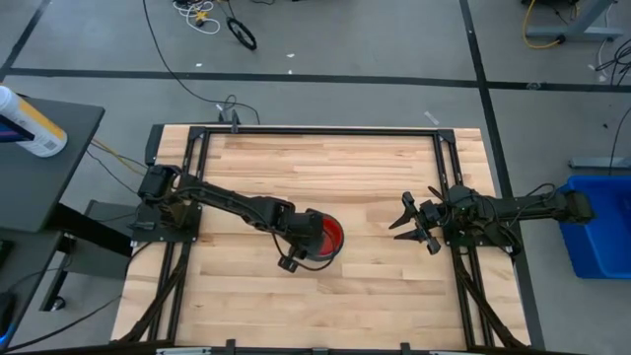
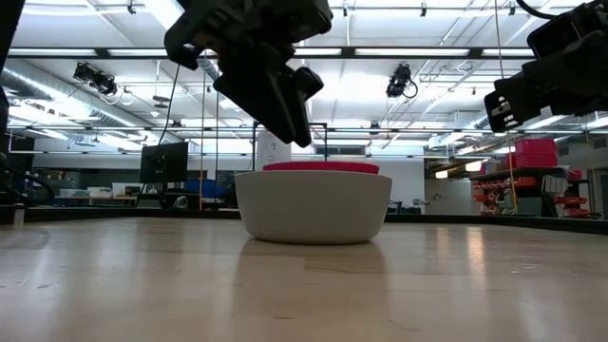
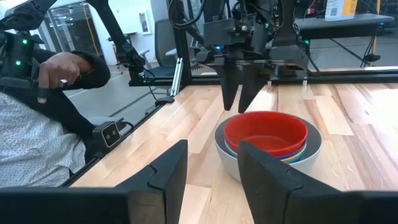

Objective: Nest bowls inside each other
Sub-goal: Stack the red bowl on the dark blue bowl, then return to Home Position

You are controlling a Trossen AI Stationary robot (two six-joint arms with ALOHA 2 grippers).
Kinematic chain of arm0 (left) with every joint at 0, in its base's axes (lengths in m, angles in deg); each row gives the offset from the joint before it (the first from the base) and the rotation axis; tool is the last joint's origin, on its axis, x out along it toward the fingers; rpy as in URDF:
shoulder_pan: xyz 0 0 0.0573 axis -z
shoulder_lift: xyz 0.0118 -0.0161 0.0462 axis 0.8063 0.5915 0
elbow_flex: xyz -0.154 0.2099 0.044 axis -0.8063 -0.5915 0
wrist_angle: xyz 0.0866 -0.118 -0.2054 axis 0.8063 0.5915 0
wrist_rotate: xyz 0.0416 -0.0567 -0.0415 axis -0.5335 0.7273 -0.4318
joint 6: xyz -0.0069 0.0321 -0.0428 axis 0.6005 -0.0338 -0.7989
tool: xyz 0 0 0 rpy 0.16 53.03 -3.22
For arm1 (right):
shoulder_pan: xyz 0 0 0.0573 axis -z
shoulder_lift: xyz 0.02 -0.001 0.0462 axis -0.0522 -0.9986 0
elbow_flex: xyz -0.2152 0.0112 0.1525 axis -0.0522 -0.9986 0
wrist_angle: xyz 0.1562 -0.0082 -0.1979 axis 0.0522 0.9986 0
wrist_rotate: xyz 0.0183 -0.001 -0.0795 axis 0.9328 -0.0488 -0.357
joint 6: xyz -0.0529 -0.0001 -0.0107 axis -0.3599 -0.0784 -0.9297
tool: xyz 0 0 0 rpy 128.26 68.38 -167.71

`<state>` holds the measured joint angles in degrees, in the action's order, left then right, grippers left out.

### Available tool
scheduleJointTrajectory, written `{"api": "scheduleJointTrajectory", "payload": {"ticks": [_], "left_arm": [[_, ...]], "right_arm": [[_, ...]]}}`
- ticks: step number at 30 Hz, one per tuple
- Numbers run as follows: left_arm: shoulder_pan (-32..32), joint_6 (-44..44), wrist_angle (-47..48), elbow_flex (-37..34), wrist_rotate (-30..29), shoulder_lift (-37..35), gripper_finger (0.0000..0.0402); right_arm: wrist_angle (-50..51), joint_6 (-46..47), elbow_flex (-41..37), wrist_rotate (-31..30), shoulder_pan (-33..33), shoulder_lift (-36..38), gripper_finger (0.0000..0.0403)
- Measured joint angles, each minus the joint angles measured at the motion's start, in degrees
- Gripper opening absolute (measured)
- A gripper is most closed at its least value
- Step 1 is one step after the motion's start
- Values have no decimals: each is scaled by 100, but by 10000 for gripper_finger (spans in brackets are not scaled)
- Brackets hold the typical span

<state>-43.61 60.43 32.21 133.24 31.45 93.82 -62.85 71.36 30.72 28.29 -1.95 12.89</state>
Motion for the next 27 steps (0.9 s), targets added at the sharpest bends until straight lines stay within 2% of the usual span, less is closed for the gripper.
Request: {"api": "scheduleJointTrajectory", "payload": {"ticks": [8, 16, 20, 24, 27], "left_arm": [[-61, -113, -51, -2, -292, 0, 218], [-87, 41, -91, -114, -407, -385, 243], [-165, -71, -124, -421, -450, -1061, 237], [-235, -134, -423, -1037, -581, -2188, 230], [-312, -218, -690, -1625, -603, -3179, 228]], "right_arm": [[0, 0, 0, 1, 0, 1, 168], [35, 20, 0, 47, 0, 2, 183], [-201, -140, 0, 626, 0, 31, 192], [-560, -199, 0, 1228, 0, 121, 200], [-561, -200, 3, 1361, 1, 258, 205]]}}
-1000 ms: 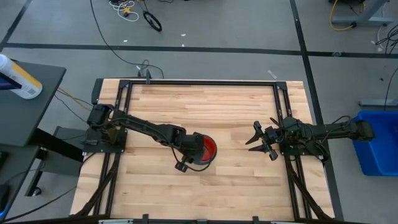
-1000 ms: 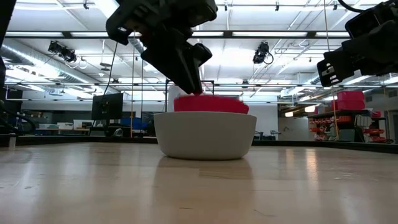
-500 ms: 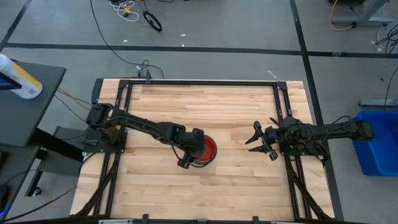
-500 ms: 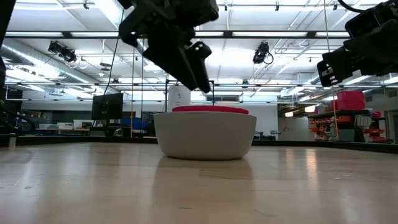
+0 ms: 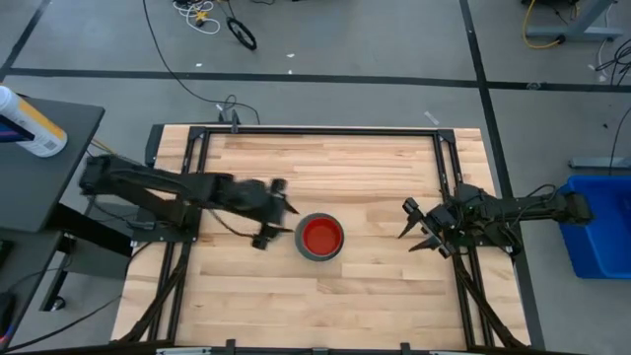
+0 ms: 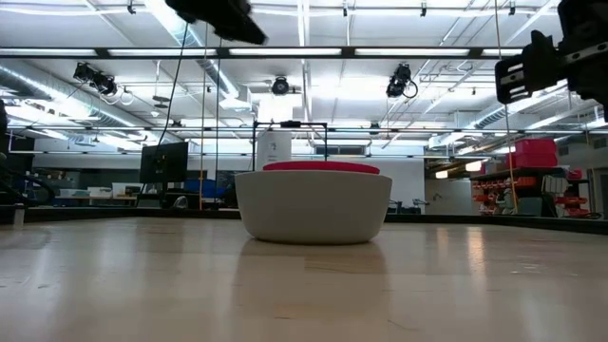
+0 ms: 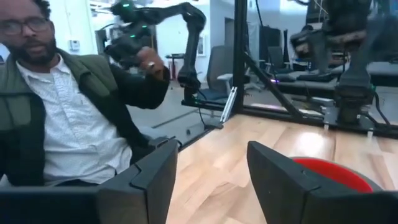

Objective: Nest bowls inside each other
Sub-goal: Return to Home Position

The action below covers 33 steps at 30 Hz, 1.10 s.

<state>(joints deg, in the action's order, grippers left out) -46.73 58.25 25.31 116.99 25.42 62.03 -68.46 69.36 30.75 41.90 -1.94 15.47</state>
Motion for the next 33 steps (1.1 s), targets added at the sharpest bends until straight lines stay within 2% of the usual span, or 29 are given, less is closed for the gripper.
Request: {"api": "scheduleJointTrajectory", "payload": {"ticks": [3, 9, 15, 18, 22, 27, 30, 33], "left_arm": [[-136, -133, -19, -561, -254, -1006, 228], [-232, -566, 8, -1664, -906, -3040, 228], [-230, -851, 180, -2518, -888, -4789, 228], [-212, -949, 119, -2583, -701, -5515, 228], [-212, -1429, 216, -2578, -1010, -6277, 228], [-212, -2240, 233, -2575, -1339, -6831, 228], [-212, -2410, 368, -2601, -1206, -6888, 228], [-212, -2286, 293, -2815, -652, -6886, 228]], "right_arm": [[462, 5, 224, -5, 12, 160, 211], [2048, -261, 1125, -21, 19, 563, 221], [3318, -740, 1850, -75, 19, 1140, 230], [3637, -788, 1905, -197, 19, 1462, 235], [3867, -743, 1851, -457, 19, 1819, 241], [3900, -736, 1833, -475, 19, 1979, 251], [3933, -680, 1833, -471, 19, 1968, 256], [4054, -466, 1830, -473, 19, 1962, 260]]}}
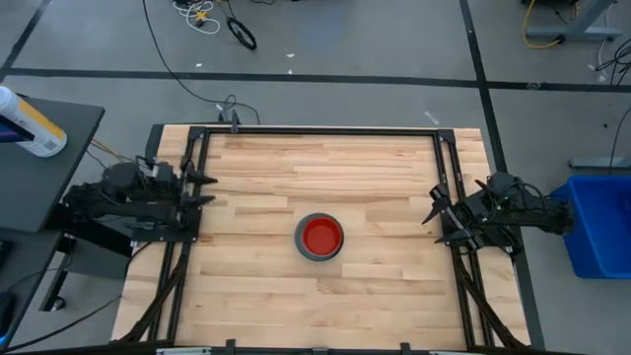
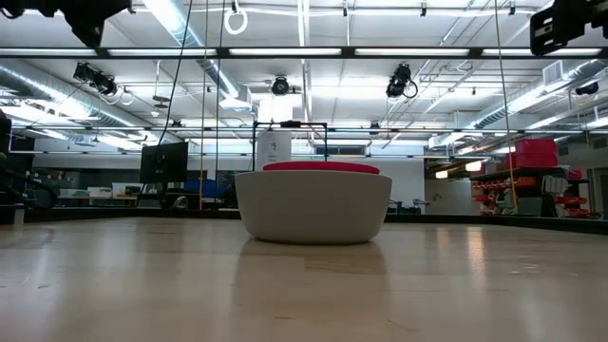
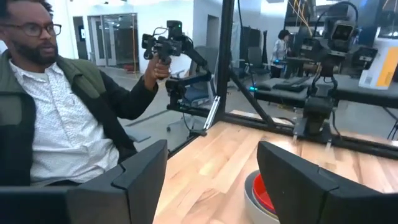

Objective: Nest bowls inside each other
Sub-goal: Return to Home Position

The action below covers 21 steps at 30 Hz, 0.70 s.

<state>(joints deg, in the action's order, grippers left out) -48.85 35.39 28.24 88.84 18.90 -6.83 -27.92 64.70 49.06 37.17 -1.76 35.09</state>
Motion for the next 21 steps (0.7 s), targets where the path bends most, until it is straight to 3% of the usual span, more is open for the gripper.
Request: {"api": "scheduleJointTrajectory", "payload": {"ticks": [4, 12, 21], "left_arm": [[0, 9, -639, -505, 671, 2, 228], [0, 303, -1878, -1236, 1303, 7, 228], [2, 300, -1897, -1613, 1296, 7, 228]], "right_arm": [[72, 16, -2, 2, 0, 0, 265], [-9, -148, -90, 149, -115, 14, 273], [-739, -50, -811, 109, -315, 17, 267]]}}
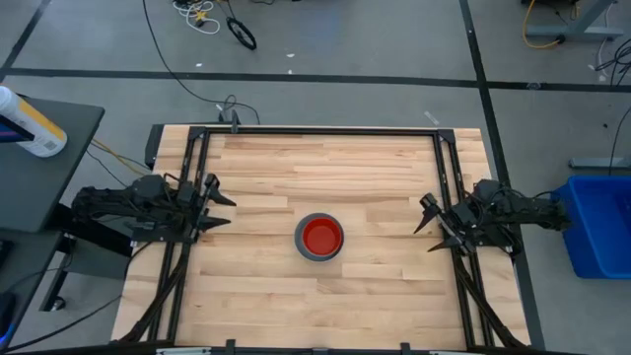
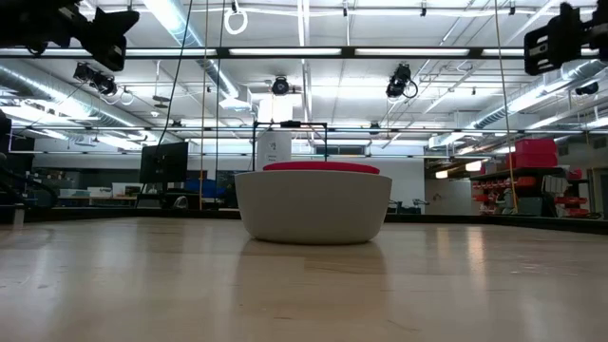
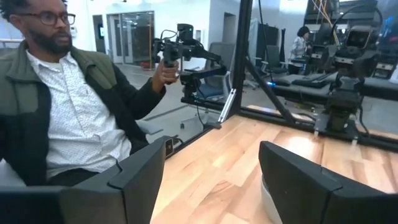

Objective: Nest bowls inside each other
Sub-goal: Return to Home Position

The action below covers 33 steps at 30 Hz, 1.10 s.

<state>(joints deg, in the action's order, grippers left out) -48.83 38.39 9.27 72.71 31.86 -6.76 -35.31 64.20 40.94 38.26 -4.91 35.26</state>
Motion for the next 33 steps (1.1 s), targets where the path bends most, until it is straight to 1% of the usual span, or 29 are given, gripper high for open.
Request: {"api": "scheduleJointTrajectory", "payload": {"ticks": [7, 17, 25, 30, 33], "left_arm": [[0, 110, -935, -617, -25, -2, 228], [0, 86, -1172, -1050, -223, -7, 228], [-2, 62, -1024, -1061, -358, -7, 228], [-1, 40, -928, -1061, -461, -4, 228], [-2, 12, -1299, -1280, -542, -8, 228]], "right_arm": [[-345, 248, -346, -106, -19, 2, 248], [-483, 319, -526, -107, -19, 4, 227], [-495, 396, -698, -107, -19, 4, 212], [-667, 495, -788, -109, -39, 4, 202], [-671, 484, -788, -112, -109, 4, 196]]}}
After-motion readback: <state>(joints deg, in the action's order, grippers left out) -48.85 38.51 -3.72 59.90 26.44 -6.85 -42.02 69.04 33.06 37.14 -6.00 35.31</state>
